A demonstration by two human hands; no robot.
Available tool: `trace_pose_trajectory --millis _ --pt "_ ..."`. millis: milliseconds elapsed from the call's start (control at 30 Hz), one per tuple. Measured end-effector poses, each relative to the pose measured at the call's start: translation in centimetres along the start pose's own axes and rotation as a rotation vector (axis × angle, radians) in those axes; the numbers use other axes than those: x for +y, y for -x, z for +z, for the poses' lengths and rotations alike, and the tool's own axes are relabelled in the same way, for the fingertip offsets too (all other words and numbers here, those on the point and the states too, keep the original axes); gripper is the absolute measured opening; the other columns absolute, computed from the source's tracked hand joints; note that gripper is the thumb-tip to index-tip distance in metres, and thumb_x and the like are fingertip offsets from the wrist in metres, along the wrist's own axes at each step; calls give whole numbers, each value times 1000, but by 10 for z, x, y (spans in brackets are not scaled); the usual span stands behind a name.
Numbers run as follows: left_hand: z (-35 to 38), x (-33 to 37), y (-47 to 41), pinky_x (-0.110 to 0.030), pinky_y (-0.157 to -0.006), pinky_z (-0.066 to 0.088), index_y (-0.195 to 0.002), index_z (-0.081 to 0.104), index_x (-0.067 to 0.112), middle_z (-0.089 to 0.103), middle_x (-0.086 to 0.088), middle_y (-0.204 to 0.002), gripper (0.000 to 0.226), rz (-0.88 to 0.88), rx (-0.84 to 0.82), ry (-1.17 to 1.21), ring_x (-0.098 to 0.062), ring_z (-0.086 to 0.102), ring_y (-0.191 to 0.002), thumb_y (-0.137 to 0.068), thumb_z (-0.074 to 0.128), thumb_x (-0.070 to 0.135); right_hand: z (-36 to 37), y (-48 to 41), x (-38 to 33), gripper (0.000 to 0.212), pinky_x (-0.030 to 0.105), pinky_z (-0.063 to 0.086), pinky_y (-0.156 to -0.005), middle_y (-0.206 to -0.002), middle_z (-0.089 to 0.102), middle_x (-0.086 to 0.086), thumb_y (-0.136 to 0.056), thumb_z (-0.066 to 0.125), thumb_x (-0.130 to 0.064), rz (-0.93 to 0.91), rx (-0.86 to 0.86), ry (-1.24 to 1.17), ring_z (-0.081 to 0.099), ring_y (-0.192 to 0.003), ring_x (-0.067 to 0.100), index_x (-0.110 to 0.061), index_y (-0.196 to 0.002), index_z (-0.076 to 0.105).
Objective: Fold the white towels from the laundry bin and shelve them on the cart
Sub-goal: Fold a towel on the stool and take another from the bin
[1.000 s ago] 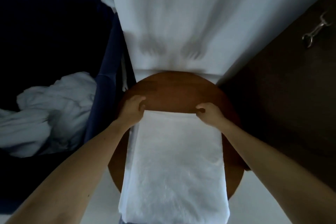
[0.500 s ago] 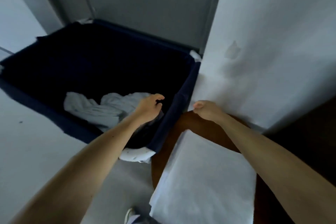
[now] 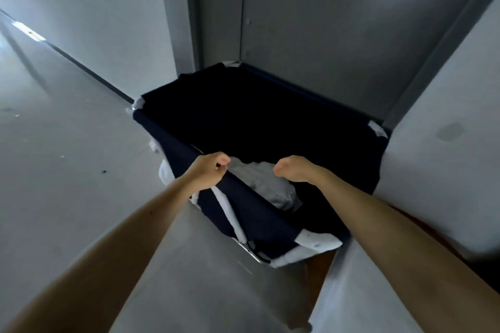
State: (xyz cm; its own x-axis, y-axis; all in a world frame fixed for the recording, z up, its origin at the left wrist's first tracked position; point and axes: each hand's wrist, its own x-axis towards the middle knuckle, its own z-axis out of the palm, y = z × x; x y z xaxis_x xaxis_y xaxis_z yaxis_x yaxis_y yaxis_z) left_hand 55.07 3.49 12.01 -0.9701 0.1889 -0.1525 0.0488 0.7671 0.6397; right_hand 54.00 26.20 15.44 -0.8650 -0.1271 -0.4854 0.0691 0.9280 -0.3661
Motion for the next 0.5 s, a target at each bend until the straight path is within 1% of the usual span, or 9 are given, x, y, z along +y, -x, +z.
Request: trace_pose_trajectory --millis 100,233,433,500 --pt "-24 -40 15 -19 -90 39 -122 57 18 59 1 -126 30 -47 53 31 -12 55 -112 -96 43 14 10 -6 -42 42 41 41 -103 -130 54 18 -98 36 -21 -7 -7 28 50 -121 31 4 -126 52" --pt "-58 -71 15 -19 -88 38 -120 58 15 60 -1 -124 30 -45 126 39 -15 56 -111 -95 43 11 11 -21 -83 41 37 42 -102 -130 55 14 -98 36 -24 -30 -11 71 51 -120 28 0 -125 55" --pt "-77 -86 -12 -17 -86 38 -118 60 15 61 2 -120 29 -1 161 72 -10 55 -106 -95 44 10 8 -55 -107 40 41 39 -104 -130 54 19 -97 38 -18 -51 -44 99 49 -122 31 6 -125 53" --pt "-81 -91 -28 -19 -88 41 -117 61 15 62 2 -119 29 7 166 66 -12 57 -107 -95 43 10 7 -72 -110 40 40 39 -104 -130 54 19 -98 36 -18 -34 -61 85 49 -122 32 6 -126 52"
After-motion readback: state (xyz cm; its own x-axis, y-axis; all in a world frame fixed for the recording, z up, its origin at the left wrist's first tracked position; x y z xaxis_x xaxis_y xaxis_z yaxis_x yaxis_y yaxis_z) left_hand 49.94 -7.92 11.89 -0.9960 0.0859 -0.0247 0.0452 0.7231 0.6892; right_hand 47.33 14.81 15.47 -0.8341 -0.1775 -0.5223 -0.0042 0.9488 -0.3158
